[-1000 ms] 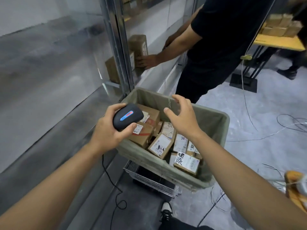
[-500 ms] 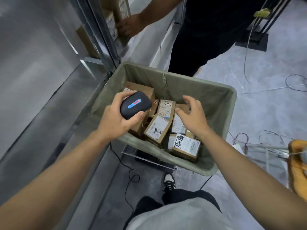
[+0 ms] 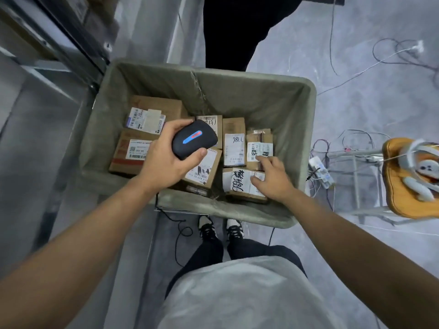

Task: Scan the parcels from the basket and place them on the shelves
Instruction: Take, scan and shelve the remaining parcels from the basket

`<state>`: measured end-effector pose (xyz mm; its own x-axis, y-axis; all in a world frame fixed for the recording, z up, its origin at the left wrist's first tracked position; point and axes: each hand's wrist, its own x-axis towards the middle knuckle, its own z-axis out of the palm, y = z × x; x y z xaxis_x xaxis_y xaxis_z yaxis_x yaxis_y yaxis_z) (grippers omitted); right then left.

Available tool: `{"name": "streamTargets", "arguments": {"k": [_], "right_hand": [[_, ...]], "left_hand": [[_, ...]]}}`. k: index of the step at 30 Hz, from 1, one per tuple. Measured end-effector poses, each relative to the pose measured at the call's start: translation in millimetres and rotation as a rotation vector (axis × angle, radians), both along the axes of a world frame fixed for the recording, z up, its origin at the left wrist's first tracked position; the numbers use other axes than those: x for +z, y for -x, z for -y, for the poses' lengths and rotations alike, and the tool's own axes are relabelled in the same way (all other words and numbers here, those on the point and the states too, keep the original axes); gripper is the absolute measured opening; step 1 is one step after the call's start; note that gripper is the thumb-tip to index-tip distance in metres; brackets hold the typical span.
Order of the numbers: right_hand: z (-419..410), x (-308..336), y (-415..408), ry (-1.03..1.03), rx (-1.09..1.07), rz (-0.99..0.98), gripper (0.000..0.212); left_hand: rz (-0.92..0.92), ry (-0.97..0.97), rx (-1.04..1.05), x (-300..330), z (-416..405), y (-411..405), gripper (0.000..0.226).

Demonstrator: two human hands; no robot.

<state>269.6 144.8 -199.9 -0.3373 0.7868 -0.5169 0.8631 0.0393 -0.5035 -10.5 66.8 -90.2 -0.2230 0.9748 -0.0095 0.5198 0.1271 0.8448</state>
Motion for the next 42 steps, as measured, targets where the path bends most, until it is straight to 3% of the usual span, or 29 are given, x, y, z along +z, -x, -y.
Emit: {"name": "streamTargets", "arguments": {"k": [7,14,20,26,42], "right_hand": [[-7,-23,7,0.027,0.164,0.134,0.087],[-4,-35,3,0.090,0.343,0.356,0.121],[4,-35,6,0.019,0.363,0.438,0.111],[6,-22,11,-0.004,0.336,0.396,0.107],[-19,72,75,-0.258,0.351,-0.003,0.106]], "left_hand": [[0.012,0.069,-0.057,-18,-12,2,0.071],[0.048,0.090,-0.046,-23,-17,10,0.066],[0.058,0.078,-0.037,-23,-14,16,0.065],[0.065,0.069,-0.002,-20,-7,18,0.071],[-0.024,-0.021,0.242,20,43,44,0.060]]}}
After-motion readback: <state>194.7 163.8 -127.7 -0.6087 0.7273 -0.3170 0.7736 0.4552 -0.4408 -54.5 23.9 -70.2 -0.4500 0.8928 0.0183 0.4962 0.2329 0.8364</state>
